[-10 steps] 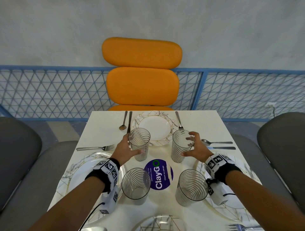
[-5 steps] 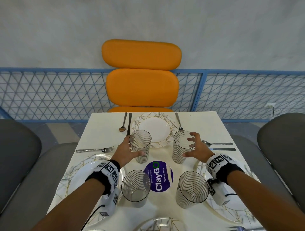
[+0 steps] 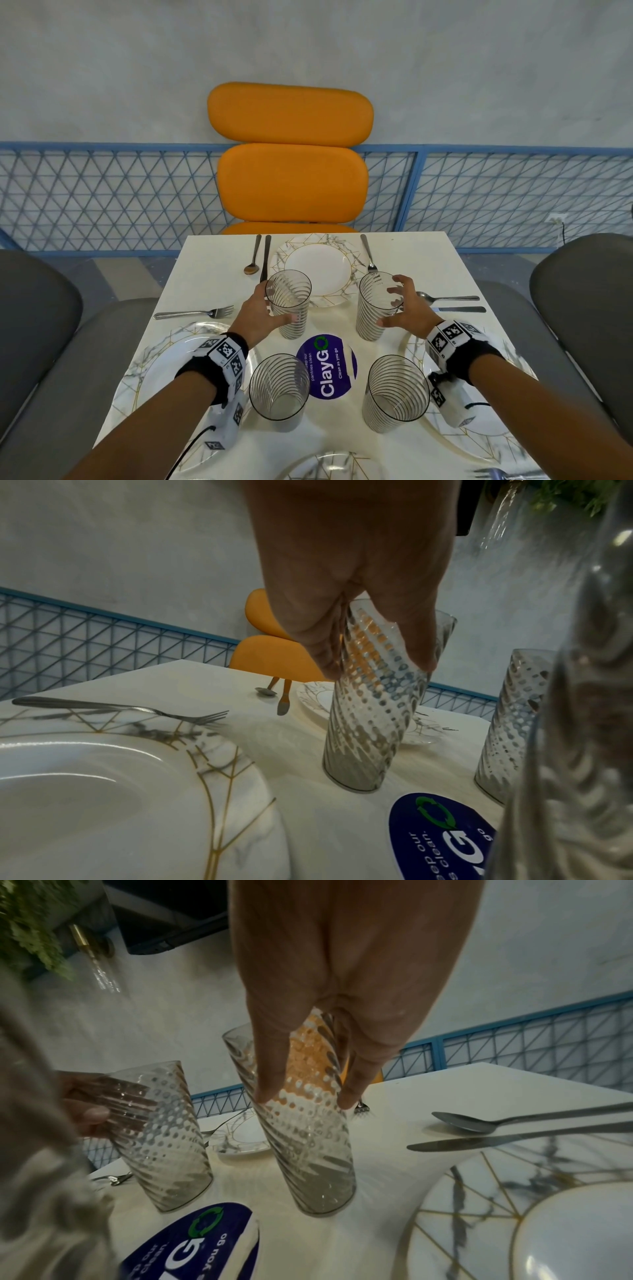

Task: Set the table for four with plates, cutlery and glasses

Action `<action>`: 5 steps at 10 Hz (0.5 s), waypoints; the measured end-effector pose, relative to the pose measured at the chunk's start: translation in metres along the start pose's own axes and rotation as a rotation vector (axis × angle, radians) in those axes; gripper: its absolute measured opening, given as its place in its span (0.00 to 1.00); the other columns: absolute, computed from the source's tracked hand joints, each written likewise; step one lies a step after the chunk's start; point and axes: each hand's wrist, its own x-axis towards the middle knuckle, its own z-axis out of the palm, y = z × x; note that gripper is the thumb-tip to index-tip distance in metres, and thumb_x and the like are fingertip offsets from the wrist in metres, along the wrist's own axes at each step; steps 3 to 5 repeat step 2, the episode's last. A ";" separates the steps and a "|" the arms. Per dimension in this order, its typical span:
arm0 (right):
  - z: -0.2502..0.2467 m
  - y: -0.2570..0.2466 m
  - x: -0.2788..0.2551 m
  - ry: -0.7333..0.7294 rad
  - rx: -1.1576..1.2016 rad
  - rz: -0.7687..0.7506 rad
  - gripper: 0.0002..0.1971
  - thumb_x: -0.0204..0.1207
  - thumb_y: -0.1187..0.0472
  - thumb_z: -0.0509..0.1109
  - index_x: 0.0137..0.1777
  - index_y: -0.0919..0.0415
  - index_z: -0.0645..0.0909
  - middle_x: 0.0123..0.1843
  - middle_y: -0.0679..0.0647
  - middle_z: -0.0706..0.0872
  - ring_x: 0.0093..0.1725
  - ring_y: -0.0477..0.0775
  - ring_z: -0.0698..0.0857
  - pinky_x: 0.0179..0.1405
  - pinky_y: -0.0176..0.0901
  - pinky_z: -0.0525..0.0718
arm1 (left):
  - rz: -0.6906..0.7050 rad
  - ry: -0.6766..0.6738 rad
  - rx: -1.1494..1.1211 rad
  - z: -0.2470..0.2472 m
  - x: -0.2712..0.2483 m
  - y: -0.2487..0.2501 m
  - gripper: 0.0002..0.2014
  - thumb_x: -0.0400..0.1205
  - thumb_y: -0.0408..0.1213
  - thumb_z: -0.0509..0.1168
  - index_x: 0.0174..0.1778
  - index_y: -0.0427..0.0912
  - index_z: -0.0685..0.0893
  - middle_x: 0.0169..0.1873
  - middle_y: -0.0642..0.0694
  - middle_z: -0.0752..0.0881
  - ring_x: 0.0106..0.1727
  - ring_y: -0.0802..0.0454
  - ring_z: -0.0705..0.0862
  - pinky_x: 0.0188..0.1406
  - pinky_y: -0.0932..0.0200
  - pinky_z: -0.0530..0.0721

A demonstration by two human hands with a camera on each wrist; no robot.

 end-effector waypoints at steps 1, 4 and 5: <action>0.000 0.002 0.002 0.007 0.001 0.001 0.53 0.59 0.72 0.82 0.78 0.62 0.49 0.74 0.65 0.69 0.68 0.59 0.73 0.67 0.48 0.74 | -0.006 0.001 -0.008 0.000 -0.001 0.002 0.48 0.66 0.39 0.80 0.78 0.43 0.60 0.72 0.42 0.74 0.70 0.44 0.76 0.70 0.51 0.75; -0.003 0.005 0.000 -0.010 0.076 0.030 0.58 0.57 0.74 0.82 0.79 0.59 0.45 0.73 0.61 0.68 0.72 0.63 0.72 0.71 0.54 0.74 | -0.019 -0.013 -0.037 -0.002 -0.006 0.005 0.53 0.67 0.37 0.80 0.81 0.42 0.52 0.77 0.42 0.69 0.75 0.42 0.71 0.73 0.49 0.71; -0.003 0.005 0.000 -0.010 0.076 0.030 0.58 0.57 0.74 0.82 0.79 0.59 0.45 0.73 0.61 0.68 0.72 0.63 0.72 0.71 0.54 0.74 | -0.019 -0.013 -0.037 -0.002 -0.006 0.005 0.53 0.67 0.37 0.80 0.81 0.42 0.52 0.77 0.42 0.69 0.75 0.42 0.71 0.73 0.49 0.71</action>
